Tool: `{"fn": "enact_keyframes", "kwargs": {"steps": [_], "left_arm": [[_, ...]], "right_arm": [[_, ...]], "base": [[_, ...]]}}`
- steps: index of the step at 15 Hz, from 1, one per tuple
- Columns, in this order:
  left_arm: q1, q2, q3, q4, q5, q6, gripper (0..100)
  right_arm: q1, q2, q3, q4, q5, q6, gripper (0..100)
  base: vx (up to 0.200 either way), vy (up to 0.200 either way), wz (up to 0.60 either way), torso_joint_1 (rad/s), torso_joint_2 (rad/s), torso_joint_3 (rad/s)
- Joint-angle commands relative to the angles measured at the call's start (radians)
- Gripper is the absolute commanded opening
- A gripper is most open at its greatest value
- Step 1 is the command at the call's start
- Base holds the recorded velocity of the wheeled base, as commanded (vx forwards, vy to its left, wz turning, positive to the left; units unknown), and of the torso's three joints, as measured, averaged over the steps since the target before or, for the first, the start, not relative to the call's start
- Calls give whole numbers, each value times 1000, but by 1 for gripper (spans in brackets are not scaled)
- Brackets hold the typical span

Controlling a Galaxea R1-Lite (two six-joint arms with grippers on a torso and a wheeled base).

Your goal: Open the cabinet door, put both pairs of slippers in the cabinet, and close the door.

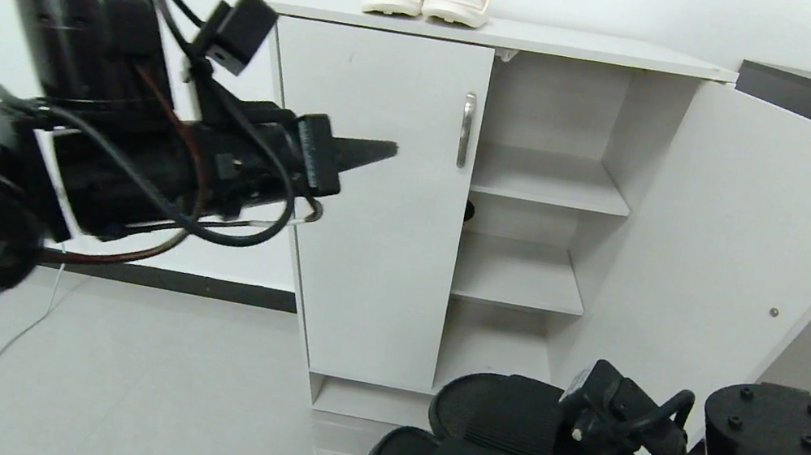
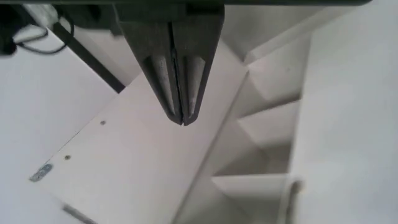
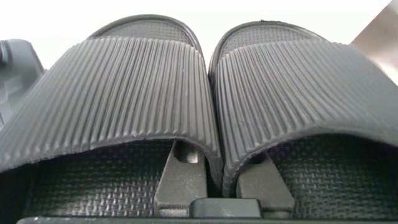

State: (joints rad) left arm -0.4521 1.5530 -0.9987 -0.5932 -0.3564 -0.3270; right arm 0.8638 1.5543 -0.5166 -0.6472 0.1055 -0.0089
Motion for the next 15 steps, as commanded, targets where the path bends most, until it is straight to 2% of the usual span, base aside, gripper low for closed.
{"fn": "enact_keyframes", "kwargs": {"steps": [1,2,3,4,6,7,8,10,11,12,13,14,15], "left_arm": [[158,-421,166,240,94,11,0],[217,-573,207,378,152,22,0],[259,-692,250,464,192,42,0],[290,-792,285,523,231,65,0],[314,-975,377,658,373,108,0],[316,-1053,422,699,491,137,0],[316,-1123,460,702,634,137,0],[334,-1194,526,702,771,140,0],[403,-1225,577,704,778,146,0],[460,-1255,641,702,778,192,0],[490,-1297,690,699,777,247,0],[510,-1346,741,699,775,275,0],[523,-1383,786,699,774,276,0]], "right_arm": [[-23,21,-14,-2,-7,15,0],[-46,50,-45,-2,-35,41,0],[-49,75,-66,-2,-70,53,0],[-48,96,-82,-3,-102,61,0],[-42,121,-99,-3,-161,64,0],[-39,122,-100,-3,-167,64,0],[-39,122,-103,-3,-168,64,0],[-39,122,-106,-3,-170,69,0],[-39,121,-103,-3,-170,69,0],[-39,118,-105,-3,-170,69,0],[-37,116,-105,-3,-170,69,0],[-34,115,-103,-3,-178,69,0],[-32,115,-103,-3,-195,69,0]], "base": [[0,0,0,0,0,0],[0,0,0,0,0,0],[0,0,0,0,0,0],[0,0,0,0,0,0],[0,0,0,0,0,0],[0,0,0,0,0,0],[0,0,0,0,0,0],[0,0,0,0,0,0],[0,0,0,0,0,0],[0,0,0,0,0,0],[0,0,0,0,0,0],[0,0,0,0,0,0],[0,0,0,0,0,0]]}}
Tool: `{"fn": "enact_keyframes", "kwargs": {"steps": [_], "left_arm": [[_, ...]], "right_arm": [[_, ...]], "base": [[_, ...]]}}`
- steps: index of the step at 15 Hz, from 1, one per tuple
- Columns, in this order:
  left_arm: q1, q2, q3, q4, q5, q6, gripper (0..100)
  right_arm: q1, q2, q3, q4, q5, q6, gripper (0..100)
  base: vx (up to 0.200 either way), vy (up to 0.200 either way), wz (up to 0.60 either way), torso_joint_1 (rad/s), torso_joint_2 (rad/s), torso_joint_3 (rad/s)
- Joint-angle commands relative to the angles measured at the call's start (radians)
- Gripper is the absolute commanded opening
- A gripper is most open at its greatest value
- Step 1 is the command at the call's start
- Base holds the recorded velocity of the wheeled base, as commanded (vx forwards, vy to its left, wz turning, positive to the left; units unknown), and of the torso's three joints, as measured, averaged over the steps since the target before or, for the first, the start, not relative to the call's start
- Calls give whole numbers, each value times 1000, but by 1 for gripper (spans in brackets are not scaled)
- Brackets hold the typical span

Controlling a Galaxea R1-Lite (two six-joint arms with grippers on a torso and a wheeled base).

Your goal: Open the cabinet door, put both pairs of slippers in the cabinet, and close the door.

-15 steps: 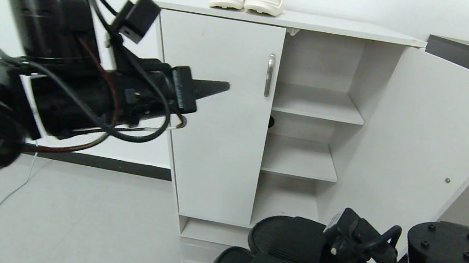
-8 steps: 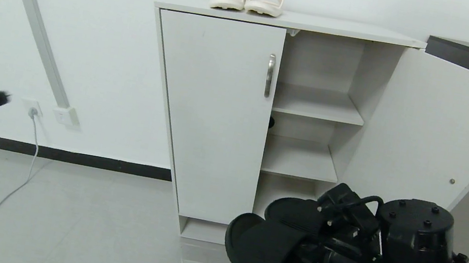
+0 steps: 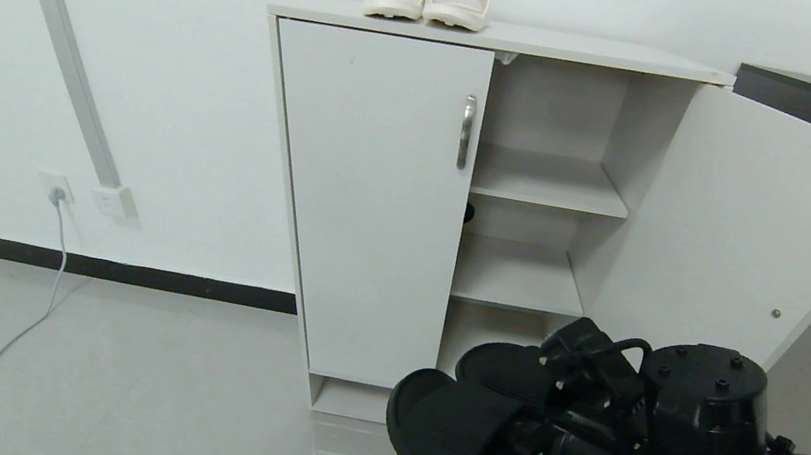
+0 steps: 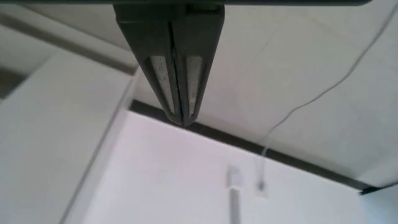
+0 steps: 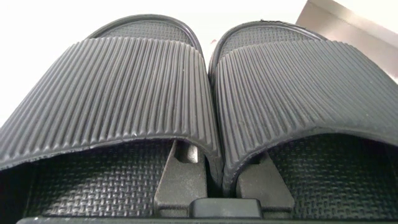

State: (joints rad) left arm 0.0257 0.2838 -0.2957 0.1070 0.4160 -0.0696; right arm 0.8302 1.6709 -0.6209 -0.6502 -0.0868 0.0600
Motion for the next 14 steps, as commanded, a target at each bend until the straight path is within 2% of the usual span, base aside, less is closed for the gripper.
{"fn": "enact_keyframes", "kwargs": {"steps": [1,2,3,4,5,6,7,8,9,10,13,14], "left_arm": [[42,-163,118,-1,-11,27,0],[39,-207,158,-3,-71,45,0],[31,-210,201,-43,-106,43,0],[17,-216,233,-87,-111,47,0],[-32,-264,296,-148,-161,79,0],[-29,-279,296,-147,-264,77,0],[-27,-281,296,-147,-309,76,0],[-27,-281,296,-99,-396,99,0],[-27,-281,294,-96,-437,123,0],[-27,-281,296,-107,-454,145,0],[-29,-281,296,-107,-453,128,0],[-27,-281,296,-107,-448,93,0]], "right_arm": [[4,1,0,0,-5,0,0],[7,3,1,0,-7,0,0],[10,4,1,0,-5,0,0],[12,4,3,0,-7,0,0],[13,6,3,0,-7,0,0],[13,4,3,0,-8,0,0],[13,4,3,0,-8,0,0],[13,6,-2,0,-8,0,0],[15,7,-2,0,-8,0,0],[18,10,-5,0,-10,0,0],[21,56,-62,0,-76,15,0],[36,125,-129,0,-189,87,0]], "base": [[0,0,0,0,0,0],[0,0,0,0,0,0],[0,0,0,0,0,0],[0,0,0,0,0,0],[0,0,0,0,0,0],[0,0,0,0,0,0],[0,0,0,0,0,0],[0,0,0,0,0,0],[0,0,0,0,0,0],[0,0,0,0,0,0],[0,0,0,0,0,0],[0,0,0,0,0,0]]}}
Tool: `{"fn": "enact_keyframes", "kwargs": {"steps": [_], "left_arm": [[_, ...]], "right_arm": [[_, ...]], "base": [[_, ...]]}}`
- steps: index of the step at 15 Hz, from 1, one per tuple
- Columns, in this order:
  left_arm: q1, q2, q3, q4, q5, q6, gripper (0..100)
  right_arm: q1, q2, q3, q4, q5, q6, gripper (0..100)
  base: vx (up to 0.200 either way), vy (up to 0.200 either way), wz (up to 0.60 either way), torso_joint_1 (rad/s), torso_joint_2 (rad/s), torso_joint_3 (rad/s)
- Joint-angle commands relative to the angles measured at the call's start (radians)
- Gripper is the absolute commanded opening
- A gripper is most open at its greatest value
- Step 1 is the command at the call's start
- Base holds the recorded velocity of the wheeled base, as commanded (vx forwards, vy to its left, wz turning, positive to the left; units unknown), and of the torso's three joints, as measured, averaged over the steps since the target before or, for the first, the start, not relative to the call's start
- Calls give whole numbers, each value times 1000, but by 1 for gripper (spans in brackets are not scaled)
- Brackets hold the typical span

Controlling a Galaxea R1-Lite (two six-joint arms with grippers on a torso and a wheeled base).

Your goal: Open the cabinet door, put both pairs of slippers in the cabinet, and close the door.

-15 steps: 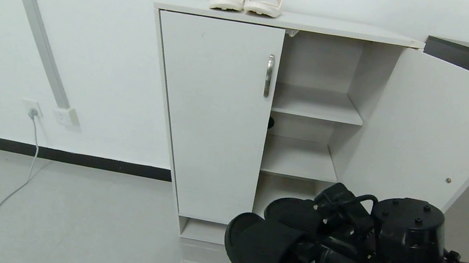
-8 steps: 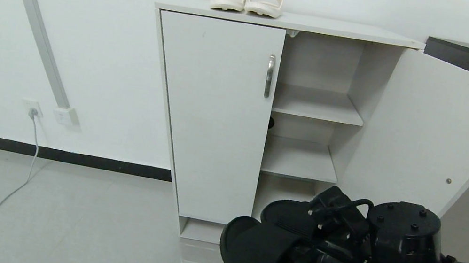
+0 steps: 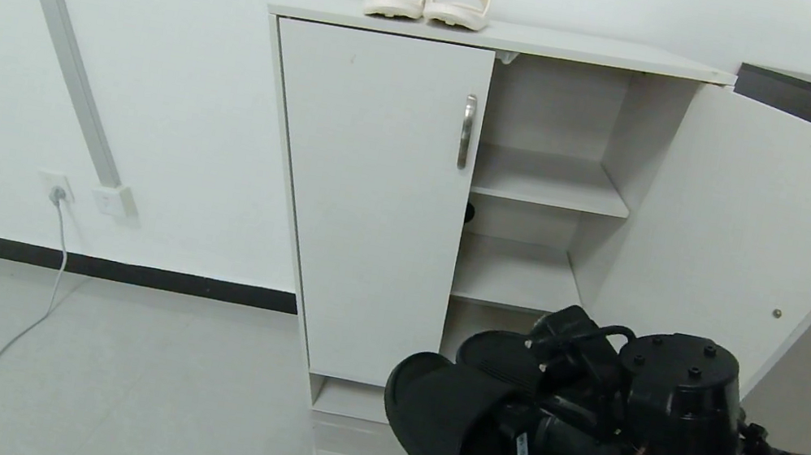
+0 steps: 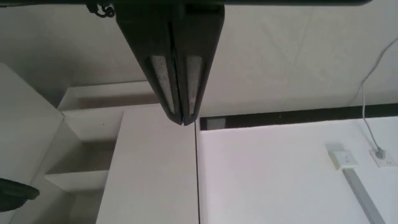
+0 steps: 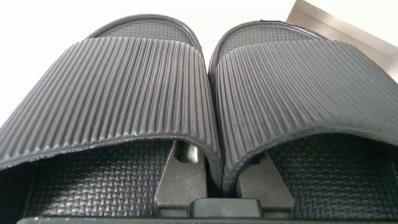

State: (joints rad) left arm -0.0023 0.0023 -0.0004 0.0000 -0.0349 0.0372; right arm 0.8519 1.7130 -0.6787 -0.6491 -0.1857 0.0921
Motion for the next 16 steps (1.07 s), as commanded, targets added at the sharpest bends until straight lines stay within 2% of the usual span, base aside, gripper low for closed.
{"fn": "enact_keyframes", "kwargs": {"steps": [1,4,6,7,15,16], "left_arm": [[1,1,0,0,13,-28,0],[1,1,0,0,16,-28,0],[1,-1,0,0,16,-28,0],[1,1,0,0,16,-26,0],[1,1,0,0,16,-26,0],[1,1,0,0,16,-26,0]], "right_arm": [[19,154,-143,0,-181,104,0],[15,323,-329,-1,-429,130,0],[19,372,-403,-1,-517,144,0],[21,392,-427,-1,-577,144,0],[12,407,-436,-1,-590,144,0],[3,421,-436,-3,-589,144,0]], "base": [[0,0,0,0,0,0],[0,0,0,0,0,0],[0,0,0,0,0,0],[0,-200,0,2,2,2],[0,-200,0,2,3,2],[0,0,0,0,0,0]]}}
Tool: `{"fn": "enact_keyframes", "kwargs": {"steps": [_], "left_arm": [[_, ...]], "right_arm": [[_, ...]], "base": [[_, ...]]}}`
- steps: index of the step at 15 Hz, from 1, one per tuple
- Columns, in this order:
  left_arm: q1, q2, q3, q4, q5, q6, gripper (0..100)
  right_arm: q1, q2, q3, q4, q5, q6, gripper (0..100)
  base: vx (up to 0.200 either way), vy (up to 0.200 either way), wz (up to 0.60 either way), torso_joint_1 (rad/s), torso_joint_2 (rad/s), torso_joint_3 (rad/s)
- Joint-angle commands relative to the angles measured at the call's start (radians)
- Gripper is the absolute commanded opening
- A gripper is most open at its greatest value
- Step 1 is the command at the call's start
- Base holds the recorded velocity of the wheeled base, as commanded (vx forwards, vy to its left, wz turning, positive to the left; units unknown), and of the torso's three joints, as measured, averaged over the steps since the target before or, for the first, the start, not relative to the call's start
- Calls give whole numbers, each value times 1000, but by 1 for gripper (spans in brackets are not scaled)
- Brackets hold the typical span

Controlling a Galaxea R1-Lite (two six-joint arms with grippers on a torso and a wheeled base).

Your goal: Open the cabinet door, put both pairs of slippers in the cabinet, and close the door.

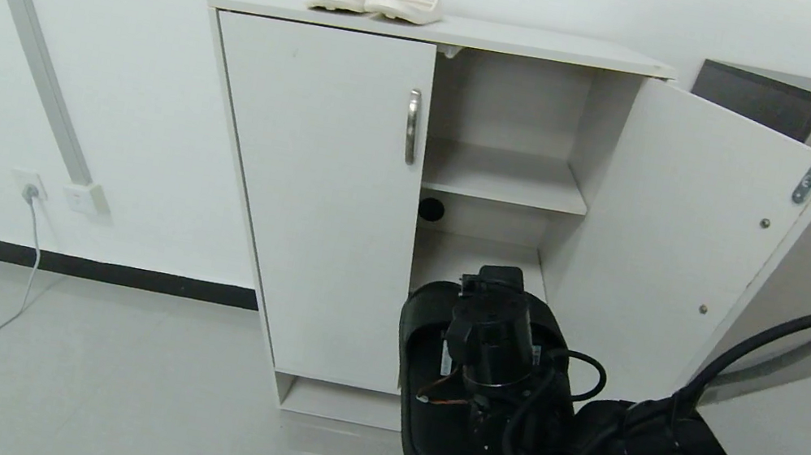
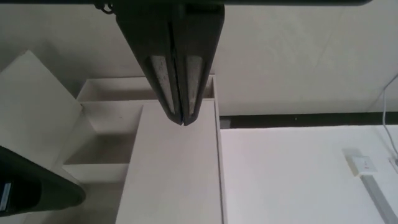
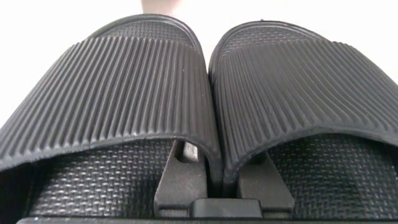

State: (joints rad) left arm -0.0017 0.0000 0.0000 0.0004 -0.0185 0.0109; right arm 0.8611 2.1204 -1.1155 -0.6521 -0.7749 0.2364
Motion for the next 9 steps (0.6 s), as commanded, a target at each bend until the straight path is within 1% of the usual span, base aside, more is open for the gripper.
{"fn": "enact_keyframes", "kwargs": {"steps": [1,4,9], "left_arm": [[0,3,0,0,0,0,0],[0,2,0,0,0,0,0],[0,2,0,0,0,0,0]], "right_arm": [[-11,32,-7,-14,8,0,0],[-39,81,-36,-60,6,-3,0],[-63,130,-95,-61,8,-3,0]], "base": [[0,0,0,0,0,0],[0,0,0,0,0,0],[0,0,0,0,0,0]]}}
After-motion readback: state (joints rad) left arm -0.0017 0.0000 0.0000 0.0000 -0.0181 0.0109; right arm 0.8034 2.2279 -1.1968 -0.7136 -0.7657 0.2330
